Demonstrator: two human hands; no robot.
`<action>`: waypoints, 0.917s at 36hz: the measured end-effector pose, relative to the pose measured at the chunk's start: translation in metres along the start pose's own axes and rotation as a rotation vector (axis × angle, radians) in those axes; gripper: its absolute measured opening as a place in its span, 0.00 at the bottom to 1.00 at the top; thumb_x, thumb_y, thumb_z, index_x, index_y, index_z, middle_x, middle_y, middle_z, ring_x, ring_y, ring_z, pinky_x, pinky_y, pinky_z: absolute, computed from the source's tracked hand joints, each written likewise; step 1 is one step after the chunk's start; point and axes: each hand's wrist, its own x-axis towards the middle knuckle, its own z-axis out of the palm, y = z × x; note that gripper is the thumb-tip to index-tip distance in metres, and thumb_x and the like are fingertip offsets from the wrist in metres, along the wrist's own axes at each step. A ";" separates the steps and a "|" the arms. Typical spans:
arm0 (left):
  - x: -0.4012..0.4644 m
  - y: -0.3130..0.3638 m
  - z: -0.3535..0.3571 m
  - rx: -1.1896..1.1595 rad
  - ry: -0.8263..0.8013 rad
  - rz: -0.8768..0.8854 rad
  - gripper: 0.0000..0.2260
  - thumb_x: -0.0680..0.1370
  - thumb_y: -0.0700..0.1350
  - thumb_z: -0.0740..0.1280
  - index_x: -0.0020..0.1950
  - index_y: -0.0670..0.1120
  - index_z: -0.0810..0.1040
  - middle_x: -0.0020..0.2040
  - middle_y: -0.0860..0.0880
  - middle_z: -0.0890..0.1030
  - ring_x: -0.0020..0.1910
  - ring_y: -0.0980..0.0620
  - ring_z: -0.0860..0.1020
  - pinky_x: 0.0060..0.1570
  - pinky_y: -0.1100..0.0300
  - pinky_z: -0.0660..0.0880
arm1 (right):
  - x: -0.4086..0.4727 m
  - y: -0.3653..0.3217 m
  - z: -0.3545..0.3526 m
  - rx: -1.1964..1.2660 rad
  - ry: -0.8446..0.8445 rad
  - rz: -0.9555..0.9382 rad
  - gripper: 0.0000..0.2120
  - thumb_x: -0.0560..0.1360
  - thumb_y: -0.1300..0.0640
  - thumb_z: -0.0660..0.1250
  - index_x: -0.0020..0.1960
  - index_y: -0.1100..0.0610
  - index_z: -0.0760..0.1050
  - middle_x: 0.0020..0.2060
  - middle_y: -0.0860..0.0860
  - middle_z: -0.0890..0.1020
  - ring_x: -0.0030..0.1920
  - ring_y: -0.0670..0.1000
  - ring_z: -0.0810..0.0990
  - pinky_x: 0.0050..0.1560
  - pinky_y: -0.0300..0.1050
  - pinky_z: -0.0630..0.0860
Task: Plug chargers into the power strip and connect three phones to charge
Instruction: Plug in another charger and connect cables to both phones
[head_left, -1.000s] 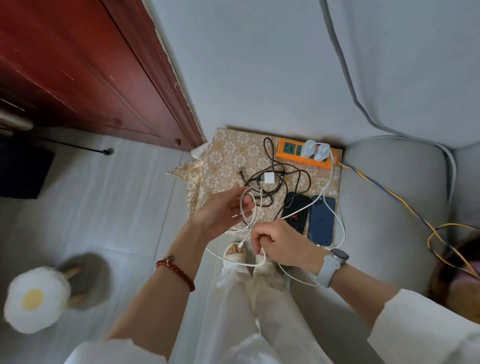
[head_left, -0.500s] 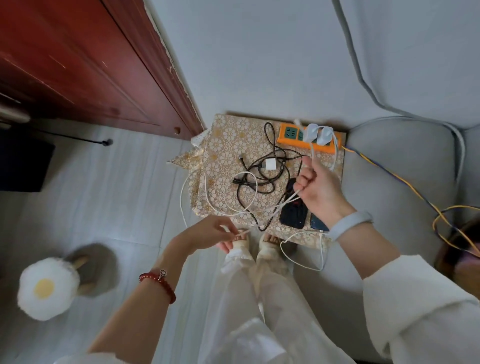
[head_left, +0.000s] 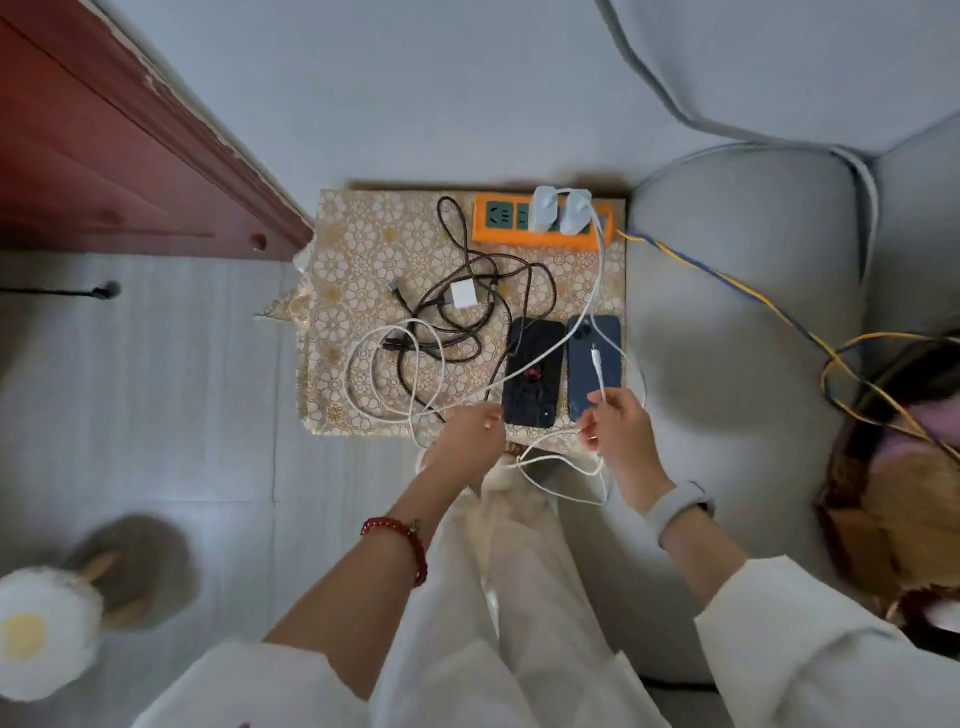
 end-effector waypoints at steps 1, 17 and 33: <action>0.007 0.004 0.011 0.008 0.023 0.001 0.17 0.78 0.40 0.57 0.66 0.41 0.72 0.63 0.42 0.76 0.57 0.43 0.77 0.59 0.54 0.72 | 0.004 0.005 -0.001 0.023 0.006 0.022 0.10 0.79 0.67 0.51 0.43 0.58 0.67 0.29 0.56 0.73 0.27 0.49 0.72 0.26 0.34 0.70; 0.068 0.026 0.125 0.188 0.483 -0.371 0.46 0.70 0.65 0.64 0.75 0.39 0.47 0.72 0.42 0.57 0.69 0.43 0.58 0.65 0.47 0.60 | 0.034 0.058 -0.027 -0.004 0.061 0.034 0.14 0.75 0.70 0.53 0.53 0.58 0.71 0.28 0.53 0.71 0.26 0.48 0.70 0.27 0.35 0.71; 0.027 -0.011 0.085 0.139 0.457 -0.118 0.36 0.68 0.51 0.73 0.68 0.40 0.61 0.63 0.41 0.64 0.60 0.41 0.68 0.58 0.49 0.72 | 0.050 0.028 -0.046 -0.237 -0.045 -0.101 0.15 0.78 0.64 0.53 0.58 0.59 0.75 0.27 0.51 0.66 0.27 0.49 0.63 0.27 0.36 0.64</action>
